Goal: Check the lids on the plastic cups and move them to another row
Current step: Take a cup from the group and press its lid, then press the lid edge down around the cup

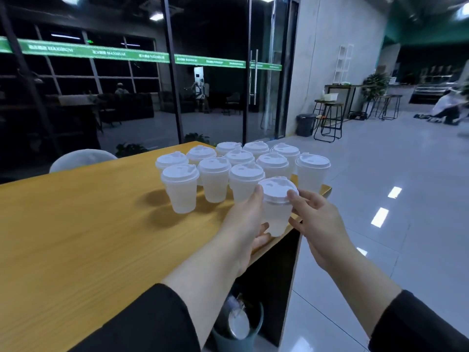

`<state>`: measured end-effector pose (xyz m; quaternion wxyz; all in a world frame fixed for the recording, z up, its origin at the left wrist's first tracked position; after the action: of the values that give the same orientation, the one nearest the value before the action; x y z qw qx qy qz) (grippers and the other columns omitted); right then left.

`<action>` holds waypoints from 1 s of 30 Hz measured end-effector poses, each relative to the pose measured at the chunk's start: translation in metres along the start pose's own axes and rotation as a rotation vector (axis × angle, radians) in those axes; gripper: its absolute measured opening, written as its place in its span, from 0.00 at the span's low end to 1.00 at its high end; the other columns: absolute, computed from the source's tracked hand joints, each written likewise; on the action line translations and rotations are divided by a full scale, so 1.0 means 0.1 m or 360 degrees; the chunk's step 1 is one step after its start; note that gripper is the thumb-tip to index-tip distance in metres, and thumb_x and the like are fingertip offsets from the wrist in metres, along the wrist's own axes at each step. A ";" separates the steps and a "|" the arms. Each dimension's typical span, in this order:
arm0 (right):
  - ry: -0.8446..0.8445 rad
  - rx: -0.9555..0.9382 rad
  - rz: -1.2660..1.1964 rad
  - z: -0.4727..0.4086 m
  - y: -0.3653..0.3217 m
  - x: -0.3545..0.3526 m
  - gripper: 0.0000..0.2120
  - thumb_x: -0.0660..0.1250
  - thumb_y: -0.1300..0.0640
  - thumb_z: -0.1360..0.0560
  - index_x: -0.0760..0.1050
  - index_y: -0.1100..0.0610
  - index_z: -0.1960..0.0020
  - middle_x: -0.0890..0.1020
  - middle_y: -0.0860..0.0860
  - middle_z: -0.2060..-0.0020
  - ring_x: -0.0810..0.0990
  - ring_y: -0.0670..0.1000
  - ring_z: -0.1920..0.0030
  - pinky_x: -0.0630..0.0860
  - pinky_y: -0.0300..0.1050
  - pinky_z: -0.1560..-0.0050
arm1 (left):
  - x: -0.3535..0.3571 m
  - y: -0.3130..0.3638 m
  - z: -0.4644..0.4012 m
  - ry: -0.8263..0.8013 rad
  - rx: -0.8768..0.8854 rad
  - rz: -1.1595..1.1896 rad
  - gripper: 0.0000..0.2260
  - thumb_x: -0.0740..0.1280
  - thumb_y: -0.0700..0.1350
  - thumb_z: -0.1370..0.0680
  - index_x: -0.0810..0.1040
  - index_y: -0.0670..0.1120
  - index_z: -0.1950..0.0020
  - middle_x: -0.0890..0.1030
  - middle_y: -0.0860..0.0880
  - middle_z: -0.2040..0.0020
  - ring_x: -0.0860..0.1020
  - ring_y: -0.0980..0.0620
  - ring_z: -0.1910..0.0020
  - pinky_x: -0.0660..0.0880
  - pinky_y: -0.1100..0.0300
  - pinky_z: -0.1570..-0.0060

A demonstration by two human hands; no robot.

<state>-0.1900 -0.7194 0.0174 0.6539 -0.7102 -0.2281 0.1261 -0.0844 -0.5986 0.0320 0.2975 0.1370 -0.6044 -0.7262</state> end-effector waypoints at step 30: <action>-0.0200 0.0348 -0.0224 0.52 -0.21 0.75 0.14 0.64 0.47 0.16 0.79 0.56 0.40 0.82 0.56 0.42 0.82 0.56 0.42 0.80 0.58 0.39 | -0.85 0.12 0.64 0.0432 0.0212 -0.0087 0.19 0.60 0.61 0.16 0.82 0.48 0.45 0.86 0.48 0.44 0.85 0.51 0.44 0.82 0.48 0.41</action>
<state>-0.1537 -0.6361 0.0412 0.7191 -0.6077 -0.3028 0.1481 -0.0503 -0.4975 0.0446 0.3468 0.2698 -0.6016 -0.6671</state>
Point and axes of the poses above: each hand's wrist, its own z-axis away from the middle knuckle, its own x-axis out of the palm, y = z × x, the point moved 6 cm from there along -z, towards the middle knuckle
